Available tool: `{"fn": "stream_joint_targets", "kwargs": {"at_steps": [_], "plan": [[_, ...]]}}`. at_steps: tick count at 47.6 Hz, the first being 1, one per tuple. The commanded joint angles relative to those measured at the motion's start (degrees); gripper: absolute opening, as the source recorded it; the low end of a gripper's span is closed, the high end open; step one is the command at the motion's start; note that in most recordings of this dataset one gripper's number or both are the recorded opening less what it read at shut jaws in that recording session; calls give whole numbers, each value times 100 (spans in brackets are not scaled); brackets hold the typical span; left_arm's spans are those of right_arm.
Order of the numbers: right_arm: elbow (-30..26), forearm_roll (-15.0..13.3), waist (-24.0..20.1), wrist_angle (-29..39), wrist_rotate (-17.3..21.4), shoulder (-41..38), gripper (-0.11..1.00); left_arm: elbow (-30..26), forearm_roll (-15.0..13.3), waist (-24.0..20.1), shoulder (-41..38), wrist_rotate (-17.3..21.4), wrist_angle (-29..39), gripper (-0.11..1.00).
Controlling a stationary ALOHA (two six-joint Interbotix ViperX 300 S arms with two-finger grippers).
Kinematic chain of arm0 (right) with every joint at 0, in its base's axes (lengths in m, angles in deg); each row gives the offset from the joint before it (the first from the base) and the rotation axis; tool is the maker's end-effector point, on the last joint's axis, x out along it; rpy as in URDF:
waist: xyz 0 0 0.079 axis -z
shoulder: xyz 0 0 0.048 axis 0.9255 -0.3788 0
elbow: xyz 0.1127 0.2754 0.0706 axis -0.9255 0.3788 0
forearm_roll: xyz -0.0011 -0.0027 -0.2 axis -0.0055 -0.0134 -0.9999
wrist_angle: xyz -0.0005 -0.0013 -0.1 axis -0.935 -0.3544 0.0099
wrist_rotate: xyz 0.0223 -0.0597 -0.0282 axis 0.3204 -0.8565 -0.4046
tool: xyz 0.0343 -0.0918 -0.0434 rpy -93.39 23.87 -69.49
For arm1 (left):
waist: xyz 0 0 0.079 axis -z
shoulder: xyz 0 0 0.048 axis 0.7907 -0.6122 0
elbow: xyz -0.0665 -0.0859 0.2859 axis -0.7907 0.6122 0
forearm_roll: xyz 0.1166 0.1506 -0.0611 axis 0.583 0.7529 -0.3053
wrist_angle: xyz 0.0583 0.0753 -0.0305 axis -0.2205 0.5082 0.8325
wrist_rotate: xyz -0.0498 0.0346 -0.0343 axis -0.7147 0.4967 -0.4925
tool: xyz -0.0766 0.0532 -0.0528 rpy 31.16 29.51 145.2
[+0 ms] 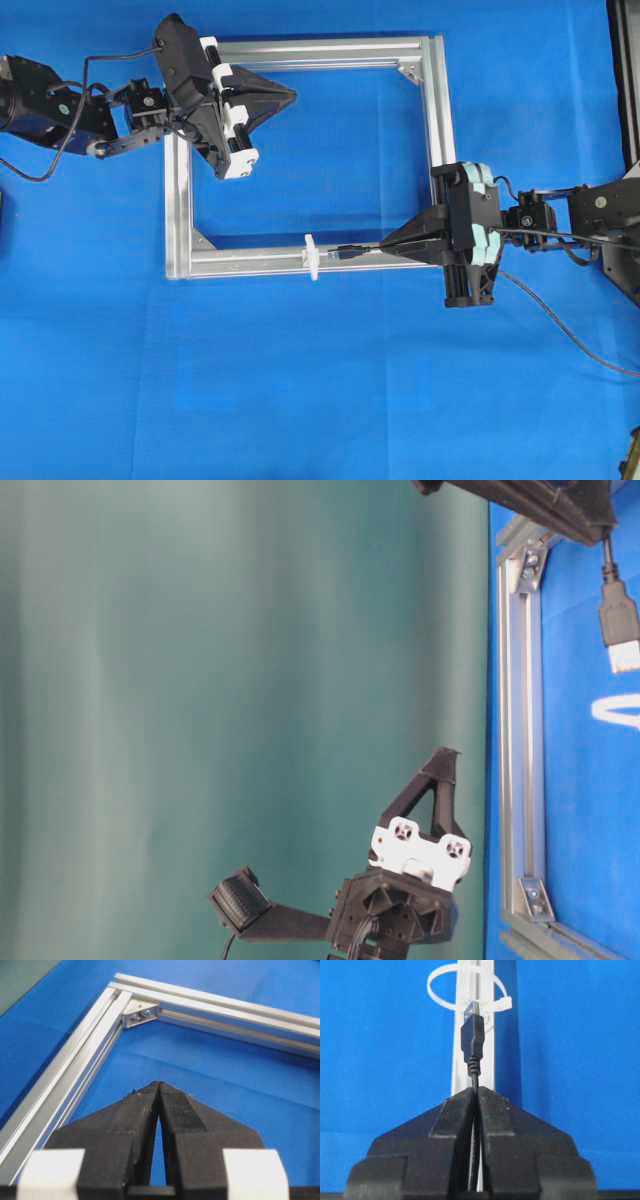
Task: Insert the wire through the string loop located in the center.
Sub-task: 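Carry the cable plug with the right gripper to the white zip-tie loop, then push the plug leftward through the zip-tie loop with the right gripper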
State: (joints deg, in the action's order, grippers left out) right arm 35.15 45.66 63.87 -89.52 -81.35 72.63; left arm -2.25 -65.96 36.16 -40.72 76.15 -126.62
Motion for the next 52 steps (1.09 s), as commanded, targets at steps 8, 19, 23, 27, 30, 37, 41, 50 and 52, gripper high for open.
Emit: {"fn": "stream_joint_targets", "kwargs": {"at_steps": [8, 19, 23, 27, 30, 37, 41, 50, 52], "plan": [[-193, 9, 9, -62, -9, -44, -2, -44, 9, 0, 193, 9, -26, 0], [-483, 9, 9, -70, -9, -343, -2, -53, 18, 0, 193, 9, -26, 0], [-650, 9, 9, -70, -9, -501, -2, -62, 9, 9, 202, 9, -26, 0], [-809, -9, 9, -79, -9, -650, -2, -62, 18, 9, 202, 9, -26, 0], [-923, -9, 9, -97, -9, -756, -2, -53, 18, 0, 193, 9, -26, 0], [-1195, -9, 0, -185, -9, -1020, -2, -53, 9, 9, 193, 9, -26, 0], [-1327, -9, 0, -220, -9, -1134, -2, -44, 18, 9, 193, 9, -26, 0], [-1529, -9, -9, -220, -9, -1274, -2, -44, 18, 9, 202, 9, 18, 0], [-1529, -9, -18, -220, -9, -1283, -2, -35, 18, 0, 202, 9, 35, 0]]}}
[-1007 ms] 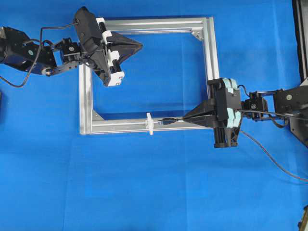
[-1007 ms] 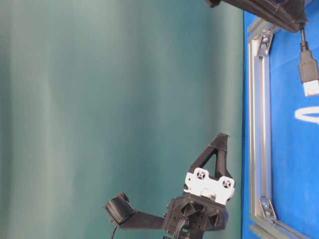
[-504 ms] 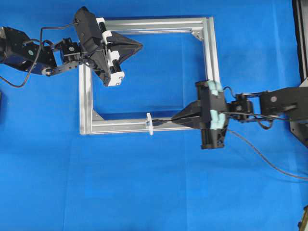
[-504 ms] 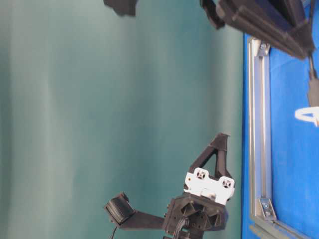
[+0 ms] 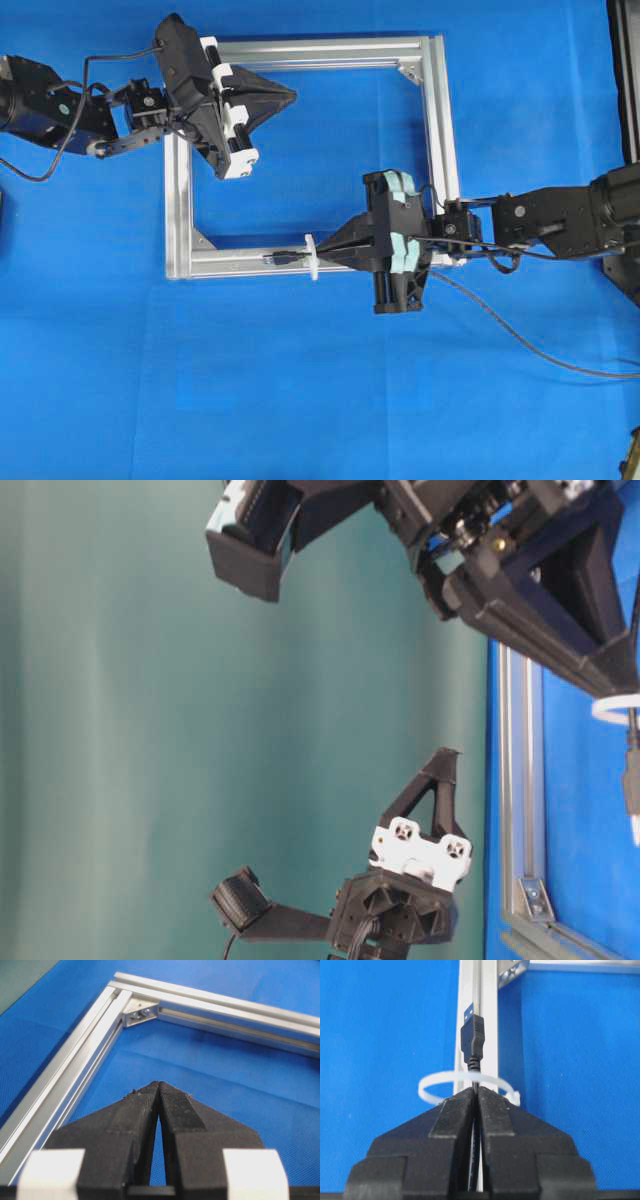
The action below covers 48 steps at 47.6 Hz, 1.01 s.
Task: Insert the wire through the string loop located in the center.
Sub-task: 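Push the plug leftward through the zip-tie loop with the right gripper, then move the open left gripper to the plug emerging from the loop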
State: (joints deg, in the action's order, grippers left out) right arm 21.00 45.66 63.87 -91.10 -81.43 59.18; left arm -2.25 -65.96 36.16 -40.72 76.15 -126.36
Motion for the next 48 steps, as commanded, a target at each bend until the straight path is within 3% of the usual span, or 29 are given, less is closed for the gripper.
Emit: {"fn": "stream_joint_targets", "kwargs": {"at_steps": [1, 27, 40, 48], "plan": [[-123, -9, -18, -62, 0, 62, -2, -35, 18, 0, 202, 9, 9, 0], [-114, 0, -44, -53, 0, 62, -2, -35, 26, 18, 202, 0, 35, 0], [-114, 0, -44, -53, 0, 62, -2, -9, 35, 264, 264, -53, 44, 0], [-114, 0, -44, -53, 0, 62, -2, 141, 35, 721, 378, -105, 79, 0]]}}
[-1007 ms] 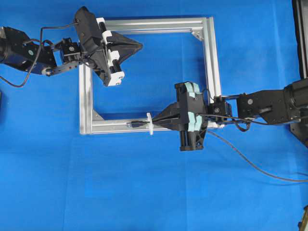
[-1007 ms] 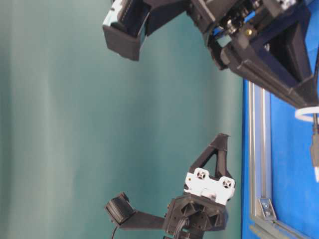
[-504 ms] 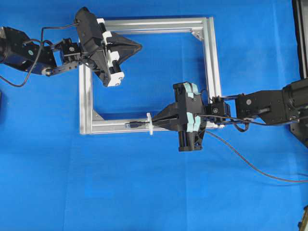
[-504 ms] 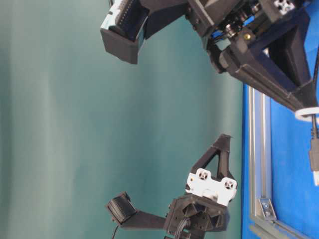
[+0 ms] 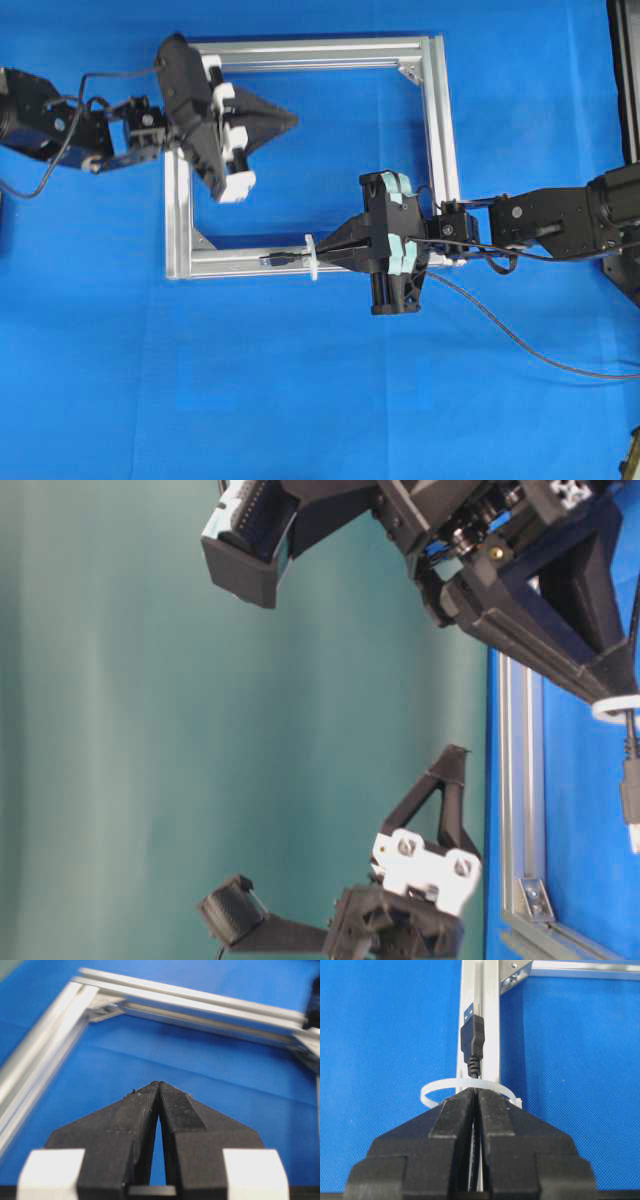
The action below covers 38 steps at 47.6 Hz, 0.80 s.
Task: Insert the wire through the string loop located in the center.
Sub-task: 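Move the open left gripper to the plug emerging from the loop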
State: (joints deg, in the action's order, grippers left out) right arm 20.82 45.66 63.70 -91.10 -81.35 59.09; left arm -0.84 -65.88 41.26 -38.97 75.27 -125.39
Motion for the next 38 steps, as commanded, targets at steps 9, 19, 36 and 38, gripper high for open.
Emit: {"fn": "stream_joint_targets", "kwargs": {"at_steps": [9, 19, 36, 38], "plan": [[-97, 9, -26, -53, -9, 70, -2, 176, 18, 967, 343, -290, -18, 0], [-105, 0, -26, -62, -9, 79, -2, 229, 18, 1661, 387, -686, -18, 0], [-97, -9, -26, -62, -18, 70, -2, 114, 0, 1854, 343, -677, -18, 0], [-97, -9, -26, -62, -18, 70, -2, 114, 0, 1854, 343, -659, -9, 0]]}}
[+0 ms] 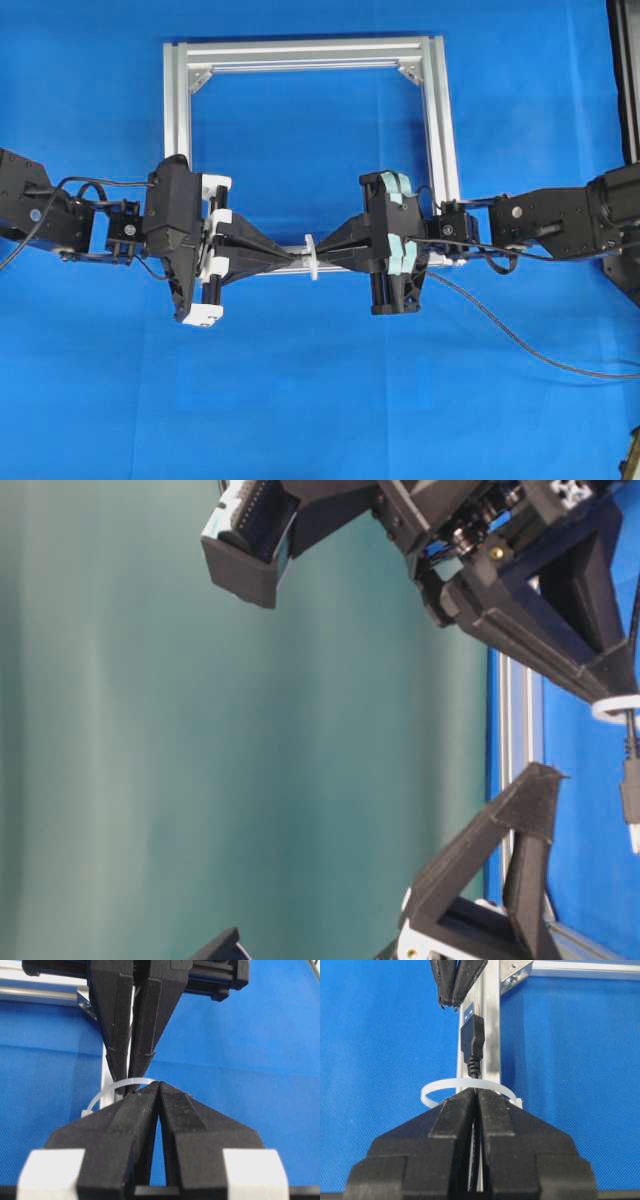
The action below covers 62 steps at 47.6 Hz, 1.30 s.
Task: Insert the wire through the string loop located in the center.
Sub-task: 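Move the open left gripper to the plug emerging from the loop, then close the left gripper on the plug beyond the loop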
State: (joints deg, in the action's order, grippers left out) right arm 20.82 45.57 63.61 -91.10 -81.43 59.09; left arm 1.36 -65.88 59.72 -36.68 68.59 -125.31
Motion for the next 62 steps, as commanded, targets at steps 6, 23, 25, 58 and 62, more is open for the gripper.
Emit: {"fn": "stream_joint_targets", "kwargs": {"at_steps": [6, 23, 25, 58, 62], "plan": [[-105, 0, -18, -62, -18, 70, -2, -105, 0, -9, 114, 26, -9, 0], [-97, 0, -18, -62, -26, 70, -2, -149, 0, 70, 88, -26, 9, 65], [-97, 0, -18, -62, -18, 70, -2, -167, 0, 97, 79, -18, 26, 76], [-97, 0, -18, -62, -26, 70, -2, -352, -9, 105, -387, -26, 448, 91], [-97, 0, -18, -62, -26, 70, -2, -378, -9, 97, -554, -26, 396, 90]]}}
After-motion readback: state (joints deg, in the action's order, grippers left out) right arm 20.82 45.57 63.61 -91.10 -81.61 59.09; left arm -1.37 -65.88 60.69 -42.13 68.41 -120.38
